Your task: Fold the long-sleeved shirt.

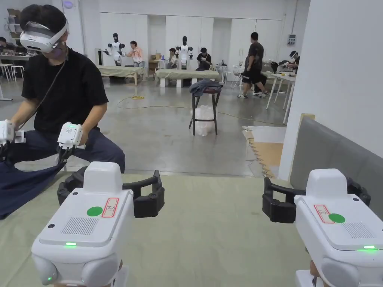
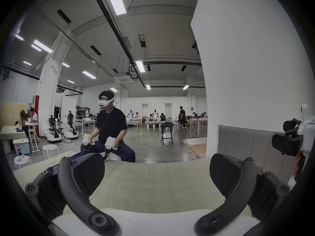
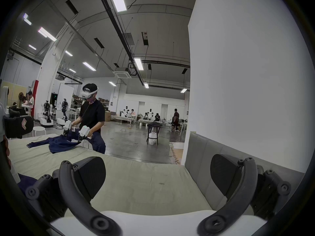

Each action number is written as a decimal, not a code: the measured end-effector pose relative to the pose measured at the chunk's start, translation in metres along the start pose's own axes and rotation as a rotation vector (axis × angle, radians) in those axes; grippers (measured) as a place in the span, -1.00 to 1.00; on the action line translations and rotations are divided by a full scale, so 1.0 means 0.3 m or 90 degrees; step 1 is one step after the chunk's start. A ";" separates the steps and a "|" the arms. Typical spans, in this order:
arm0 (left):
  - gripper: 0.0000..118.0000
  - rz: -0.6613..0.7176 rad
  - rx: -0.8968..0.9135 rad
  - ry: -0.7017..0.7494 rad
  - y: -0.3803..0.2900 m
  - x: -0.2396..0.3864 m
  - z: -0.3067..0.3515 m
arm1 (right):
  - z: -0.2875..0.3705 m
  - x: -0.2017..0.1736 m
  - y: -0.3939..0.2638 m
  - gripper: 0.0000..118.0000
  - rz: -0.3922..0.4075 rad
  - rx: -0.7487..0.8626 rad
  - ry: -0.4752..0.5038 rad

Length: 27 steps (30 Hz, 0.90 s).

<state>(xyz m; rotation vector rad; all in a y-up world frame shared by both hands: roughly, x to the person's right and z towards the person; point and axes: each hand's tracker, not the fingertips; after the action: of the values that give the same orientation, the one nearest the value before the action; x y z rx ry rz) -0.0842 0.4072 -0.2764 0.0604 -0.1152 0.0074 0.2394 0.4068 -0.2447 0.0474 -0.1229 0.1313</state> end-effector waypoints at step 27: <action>0.88 0.002 0.007 0.014 0.017 -0.008 0.017 | 0.011 -0.016 0.002 1.00 0.000 0.004 0.019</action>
<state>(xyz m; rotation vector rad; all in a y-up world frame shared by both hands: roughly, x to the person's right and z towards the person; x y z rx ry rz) -0.0873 0.4119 -0.2715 0.0708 -0.0930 0.0114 0.2342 0.4065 -0.2419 0.0514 -0.0926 0.1316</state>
